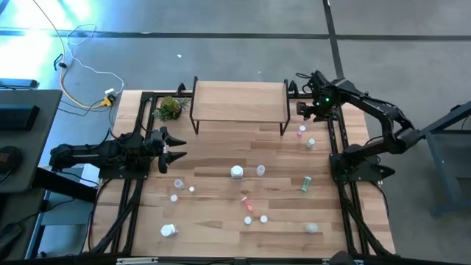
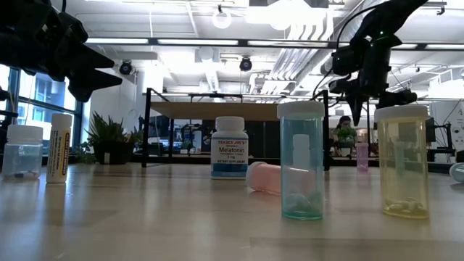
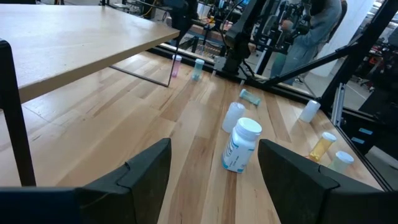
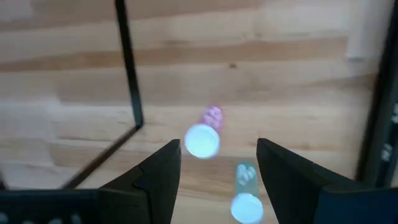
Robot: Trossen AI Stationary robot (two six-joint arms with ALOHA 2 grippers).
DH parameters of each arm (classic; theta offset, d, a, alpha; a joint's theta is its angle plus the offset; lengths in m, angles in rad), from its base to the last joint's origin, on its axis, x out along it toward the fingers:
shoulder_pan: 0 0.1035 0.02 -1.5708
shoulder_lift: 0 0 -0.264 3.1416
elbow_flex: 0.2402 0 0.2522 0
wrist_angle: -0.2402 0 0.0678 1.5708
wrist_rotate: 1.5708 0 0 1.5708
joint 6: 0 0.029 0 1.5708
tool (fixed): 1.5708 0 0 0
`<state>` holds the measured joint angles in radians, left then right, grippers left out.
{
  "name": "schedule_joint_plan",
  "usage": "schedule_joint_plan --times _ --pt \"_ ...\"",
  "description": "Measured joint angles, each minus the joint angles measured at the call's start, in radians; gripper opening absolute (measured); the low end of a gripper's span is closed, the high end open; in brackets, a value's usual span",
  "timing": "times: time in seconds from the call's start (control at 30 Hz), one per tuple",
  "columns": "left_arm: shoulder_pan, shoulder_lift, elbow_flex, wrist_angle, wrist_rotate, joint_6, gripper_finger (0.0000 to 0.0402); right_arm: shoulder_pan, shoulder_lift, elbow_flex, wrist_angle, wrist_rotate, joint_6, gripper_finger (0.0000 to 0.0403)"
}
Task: Pick and place medicine bottles onto shelf by color
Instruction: Put the pink pill bottle on the shelf
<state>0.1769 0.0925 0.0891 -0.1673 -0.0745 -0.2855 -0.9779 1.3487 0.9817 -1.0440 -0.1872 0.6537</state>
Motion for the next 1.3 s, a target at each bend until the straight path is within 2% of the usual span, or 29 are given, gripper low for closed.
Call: schedule_joint_plan --times 0.23,0.7,1.3 --pt "0.0 0.0 0.0 0.0 0.0 0.0 0.0229 0.014 0.0 -0.052 0.11 -0.03 0.035 0.0202" --pt "0.0 0.0 0.0 0.0 -0.023 0.0 0.0229 0.097 0.003 -0.114 0.144 0.022 0.088 0.0202" --pt "0.0 0.0 0.0 0.0 -0.023 0.0 0.0229 0.098 0.004 -0.114 0.155 0.036 0.114 0.0202"
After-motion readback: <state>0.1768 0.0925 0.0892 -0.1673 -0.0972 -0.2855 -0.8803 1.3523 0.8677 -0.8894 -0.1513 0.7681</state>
